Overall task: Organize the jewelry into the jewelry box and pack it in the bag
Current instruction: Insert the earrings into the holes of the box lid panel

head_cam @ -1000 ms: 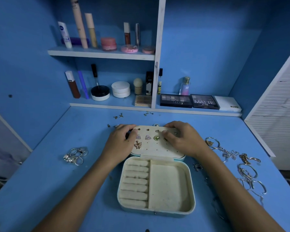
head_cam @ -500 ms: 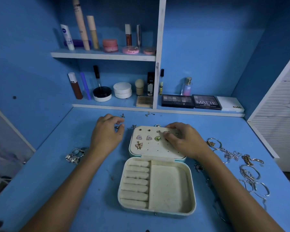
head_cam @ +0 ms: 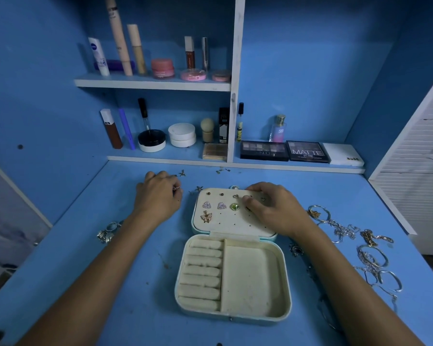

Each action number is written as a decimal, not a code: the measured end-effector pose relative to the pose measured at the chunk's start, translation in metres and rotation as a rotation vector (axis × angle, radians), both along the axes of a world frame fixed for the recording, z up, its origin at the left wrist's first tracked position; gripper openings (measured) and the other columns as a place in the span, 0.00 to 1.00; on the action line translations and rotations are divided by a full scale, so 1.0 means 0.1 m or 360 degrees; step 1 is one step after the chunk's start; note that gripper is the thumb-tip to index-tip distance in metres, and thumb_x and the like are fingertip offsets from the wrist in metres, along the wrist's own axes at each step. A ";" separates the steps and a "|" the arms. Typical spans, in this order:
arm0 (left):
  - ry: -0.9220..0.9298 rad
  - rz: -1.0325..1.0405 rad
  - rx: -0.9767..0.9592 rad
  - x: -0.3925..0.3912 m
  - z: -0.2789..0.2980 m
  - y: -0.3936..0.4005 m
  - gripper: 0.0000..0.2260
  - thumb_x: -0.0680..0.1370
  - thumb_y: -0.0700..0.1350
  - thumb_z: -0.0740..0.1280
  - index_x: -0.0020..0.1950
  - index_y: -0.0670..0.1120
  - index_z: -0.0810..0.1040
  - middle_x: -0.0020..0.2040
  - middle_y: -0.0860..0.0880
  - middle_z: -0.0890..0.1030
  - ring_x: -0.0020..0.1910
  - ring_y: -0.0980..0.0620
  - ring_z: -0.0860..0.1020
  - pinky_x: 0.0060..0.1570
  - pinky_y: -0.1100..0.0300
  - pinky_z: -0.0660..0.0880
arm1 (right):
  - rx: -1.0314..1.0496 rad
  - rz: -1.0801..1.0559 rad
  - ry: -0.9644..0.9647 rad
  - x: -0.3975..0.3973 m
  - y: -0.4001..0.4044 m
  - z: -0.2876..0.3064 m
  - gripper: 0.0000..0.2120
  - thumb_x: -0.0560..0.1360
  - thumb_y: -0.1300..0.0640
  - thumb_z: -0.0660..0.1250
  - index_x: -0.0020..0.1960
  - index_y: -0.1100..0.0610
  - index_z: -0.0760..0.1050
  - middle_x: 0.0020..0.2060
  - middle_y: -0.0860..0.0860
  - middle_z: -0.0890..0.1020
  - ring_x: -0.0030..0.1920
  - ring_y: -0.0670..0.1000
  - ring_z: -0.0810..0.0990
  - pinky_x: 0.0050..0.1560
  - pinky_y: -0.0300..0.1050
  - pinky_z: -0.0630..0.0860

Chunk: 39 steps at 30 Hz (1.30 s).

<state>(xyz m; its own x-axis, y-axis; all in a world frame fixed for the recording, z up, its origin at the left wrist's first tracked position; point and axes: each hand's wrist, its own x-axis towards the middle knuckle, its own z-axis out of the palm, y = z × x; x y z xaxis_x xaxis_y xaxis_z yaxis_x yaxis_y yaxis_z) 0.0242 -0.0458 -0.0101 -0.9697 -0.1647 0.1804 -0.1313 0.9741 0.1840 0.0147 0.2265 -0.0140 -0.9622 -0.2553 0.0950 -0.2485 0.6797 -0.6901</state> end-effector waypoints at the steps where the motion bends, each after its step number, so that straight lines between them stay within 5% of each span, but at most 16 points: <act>1: -0.0011 -0.0001 0.0021 -0.01 0.01 0.00 0.11 0.81 0.51 0.63 0.60 0.50 0.79 0.59 0.49 0.78 0.61 0.44 0.70 0.56 0.49 0.71 | 0.0000 0.0000 -0.0001 0.00 0.00 0.00 0.18 0.78 0.41 0.66 0.62 0.49 0.77 0.55 0.46 0.80 0.58 0.49 0.75 0.59 0.49 0.74; 9: -0.0133 -0.0011 0.0182 -0.06 0.07 -0.02 0.12 0.80 0.49 0.64 0.63 0.50 0.79 0.61 0.46 0.76 0.64 0.44 0.68 0.61 0.48 0.71 | 0.0011 0.0007 0.0001 -0.01 0.00 -0.01 0.18 0.78 0.40 0.65 0.63 0.48 0.77 0.55 0.46 0.80 0.58 0.50 0.75 0.60 0.49 0.74; 16: -0.0109 -0.0060 0.0214 -0.06 0.13 -0.04 0.01 0.80 0.48 0.67 0.50 0.54 0.77 0.52 0.53 0.78 0.59 0.48 0.71 0.58 0.49 0.71 | 0.0024 0.0016 0.0008 -0.02 0.01 -0.01 0.18 0.78 0.40 0.65 0.62 0.48 0.77 0.56 0.46 0.81 0.59 0.50 0.75 0.60 0.50 0.74; 22: 0.0053 -0.0088 0.0397 -0.01 0.12 -0.04 0.03 0.79 0.44 0.67 0.49 0.52 0.79 0.44 0.56 0.80 0.55 0.48 0.74 0.56 0.49 0.73 | 0.0028 0.0029 0.0011 -0.02 0.00 -0.01 0.17 0.78 0.41 0.65 0.62 0.48 0.77 0.56 0.46 0.81 0.59 0.50 0.75 0.60 0.50 0.74; 25: 0.0185 -0.0089 0.0685 0.03 0.17 -0.02 0.06 0.79 0.42 0.67 0.54 0.49 0.82 0.46 0.54 0.79 0.48 0.51 0.78 0.53 0.60 0.75 | 0.0037 0.0030 0.0014 -0.02 0.00 -0.01 0.18 0.78 0.40 0.65 0.62 0.49 0.77 0.56 0.46 0.81 0.59 0.50 0.75 0.60 0.50 0.74; 28: 0.0248 -0.0071 0.0832 0.09 0.25 0.02 0.06 0.80 0.42 0.67 0.50 0.51 0.82 0.45 0.57 0.81 0.38 0.63 0.77 0.37 0.79 0.68 | 0.0033 0.0016 0.0001 -0.02 0.00 -0.01 0.18 0.78 0.41 0.65 0.63 0.49 0.77 0.56 0.46 0.80 0.59 0.50 0.75 0.59 0.48 0.74; 39: 0.0121 -0.0327 0.1214 0.43 0.39 0.26 0.04 0.75 0.44 0.74 0.44 0.53 0.84 0.41 0.60 0.85 0.43 0.63 0.81 0.45 0.72 0.72 | 0.0028 0.0012 0.0007 0.00 0.00 0.01 0.18 0.78 0.41 0.65 0.63 0.49 0.77 0.57 0.46 0.80 0.60 0.50 0.75 0.60 0.47 0.72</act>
